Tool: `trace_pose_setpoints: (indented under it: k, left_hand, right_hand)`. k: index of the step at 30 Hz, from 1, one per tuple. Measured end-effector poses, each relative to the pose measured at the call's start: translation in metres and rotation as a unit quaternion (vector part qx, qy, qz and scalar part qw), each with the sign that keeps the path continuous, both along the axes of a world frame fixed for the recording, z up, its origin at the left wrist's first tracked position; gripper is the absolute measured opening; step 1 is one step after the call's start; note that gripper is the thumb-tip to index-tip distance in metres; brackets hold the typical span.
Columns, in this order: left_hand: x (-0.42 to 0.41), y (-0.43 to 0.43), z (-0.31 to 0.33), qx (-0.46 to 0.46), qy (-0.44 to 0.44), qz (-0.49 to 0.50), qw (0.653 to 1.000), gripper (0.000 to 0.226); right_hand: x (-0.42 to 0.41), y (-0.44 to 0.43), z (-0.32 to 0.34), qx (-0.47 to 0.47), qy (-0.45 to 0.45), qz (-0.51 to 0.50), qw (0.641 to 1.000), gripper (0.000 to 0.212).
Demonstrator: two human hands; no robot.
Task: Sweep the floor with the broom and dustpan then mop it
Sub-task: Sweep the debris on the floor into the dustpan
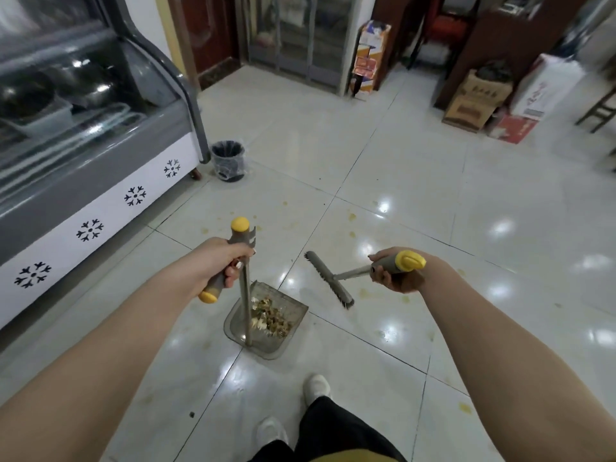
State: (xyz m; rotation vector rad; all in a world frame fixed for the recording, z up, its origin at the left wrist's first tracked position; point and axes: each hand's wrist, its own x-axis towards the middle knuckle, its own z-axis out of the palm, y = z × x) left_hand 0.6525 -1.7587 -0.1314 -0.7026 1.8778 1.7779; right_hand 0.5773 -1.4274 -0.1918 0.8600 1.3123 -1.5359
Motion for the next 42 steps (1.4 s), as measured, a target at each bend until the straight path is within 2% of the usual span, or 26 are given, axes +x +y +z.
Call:
trace_pose_setpoints:
  k: [7, 14, 20, 24, 28, 34, 42]
  left_hand:
    - [-0.033, 0.046, -0.005, -0.067, 0.01, -0.086, 0.994, 0.028]
    - [-0.077, 0.109, -0.025, -0.134, -0.021, -0.165, 0.977, 0.017]
    - [-0.122, 0.164, -0.042, -0.16, -0.074, -0.18, 0.968, 0.01]
    - [-0.14, 0.19, -0.057, -0.174, -0.109, -0.176, 0.963, 0.017]
    - [-0.154, 0.195, -0.062, -0.178, -0.127, -0.157, 0.963, 0.016]
    - [-0.16, 0.192, -0.057, -0.167, -0.163, -0.175, 0.957, 0.014]
    - [-0.152, 0.189, -0.056, -0.173, -0.169, -0.186, 0.952, 0.017]
  right_hand:
    - [0.002, 0.054, -0.011, 0.014, 0.018, -0.076, 0.997, 0.02]
    - [-0.026, 0.113, -0.044, 0.057, 0.013, -0.065, 0.996, 0.019]
    - [-0.075, 0.158, -0.084, 0.08, 0.006, -0.054, 0.995, 0.014]
    - [-0.112, 0.179, -0.117, 0.083, 0.001, -0.049, 0.995, 0.024]
    - [-0.136, 0.181, -0.148, 0.088, -0.021, -0.049, 0.995, 0.024]
    - [-0.125, 0.155, -0.182, 0.13, -0.057, 0.033, 0.989, 0.017]
    - [-0.1, 0.137, -0.164, 0.157, -0.083, 0.157, 0.971, 0.015]
